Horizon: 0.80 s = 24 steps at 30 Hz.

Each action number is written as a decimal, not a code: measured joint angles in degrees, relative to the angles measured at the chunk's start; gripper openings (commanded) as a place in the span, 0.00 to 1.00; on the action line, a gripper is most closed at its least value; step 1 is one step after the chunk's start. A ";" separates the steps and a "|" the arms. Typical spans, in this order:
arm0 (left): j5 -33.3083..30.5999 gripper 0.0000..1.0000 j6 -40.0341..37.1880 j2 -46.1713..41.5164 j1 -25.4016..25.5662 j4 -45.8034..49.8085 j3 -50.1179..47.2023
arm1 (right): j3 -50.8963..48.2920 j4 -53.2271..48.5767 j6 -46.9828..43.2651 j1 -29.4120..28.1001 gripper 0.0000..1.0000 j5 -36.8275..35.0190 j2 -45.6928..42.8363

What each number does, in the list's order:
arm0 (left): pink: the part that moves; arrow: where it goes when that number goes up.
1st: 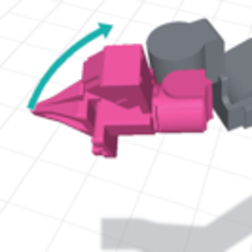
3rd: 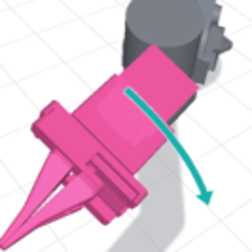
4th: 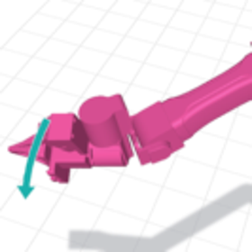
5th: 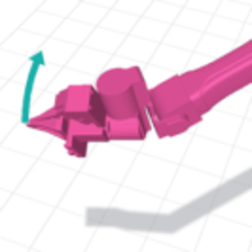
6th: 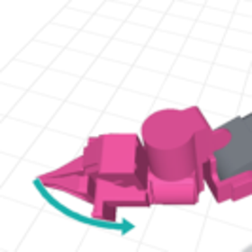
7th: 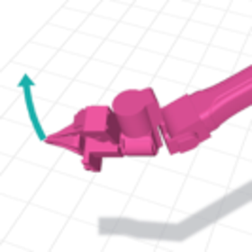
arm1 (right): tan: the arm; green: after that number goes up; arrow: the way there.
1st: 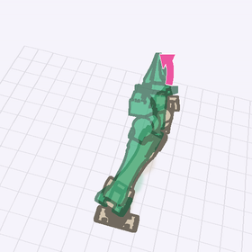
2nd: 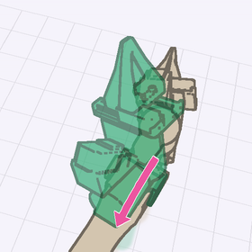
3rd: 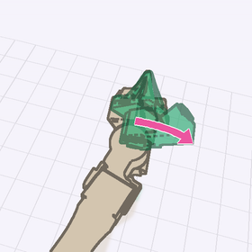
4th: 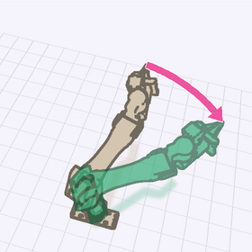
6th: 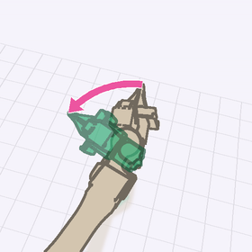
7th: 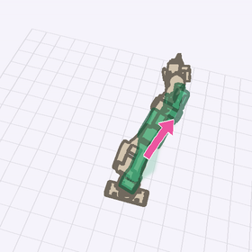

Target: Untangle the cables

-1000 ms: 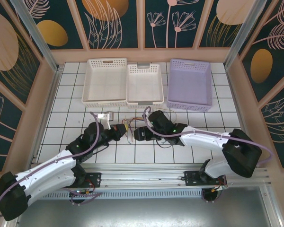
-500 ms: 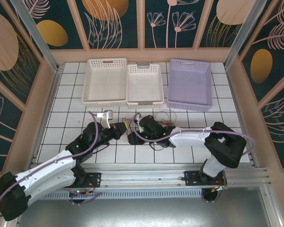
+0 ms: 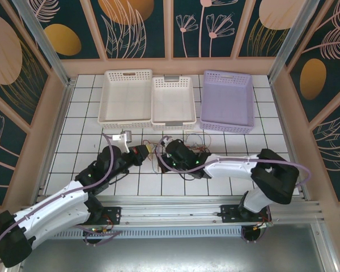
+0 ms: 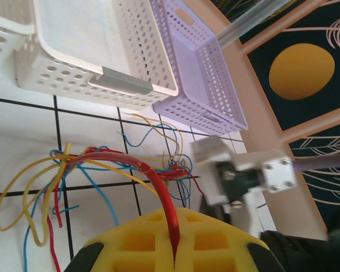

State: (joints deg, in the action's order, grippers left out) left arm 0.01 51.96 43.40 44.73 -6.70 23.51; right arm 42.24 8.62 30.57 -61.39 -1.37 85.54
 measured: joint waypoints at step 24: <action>-20.96 0.00 -13.27 2.64 0.00 27.61 22.38 | 0.90 -24.96 0.39 34.21 0.00 1.31 -38.64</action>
State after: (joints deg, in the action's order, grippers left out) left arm -20.95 38.70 46.04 44.73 20.91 45.89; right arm 43.13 -16.34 30.96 -27.18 -0.05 46.89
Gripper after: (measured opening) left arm 0.060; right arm 0.042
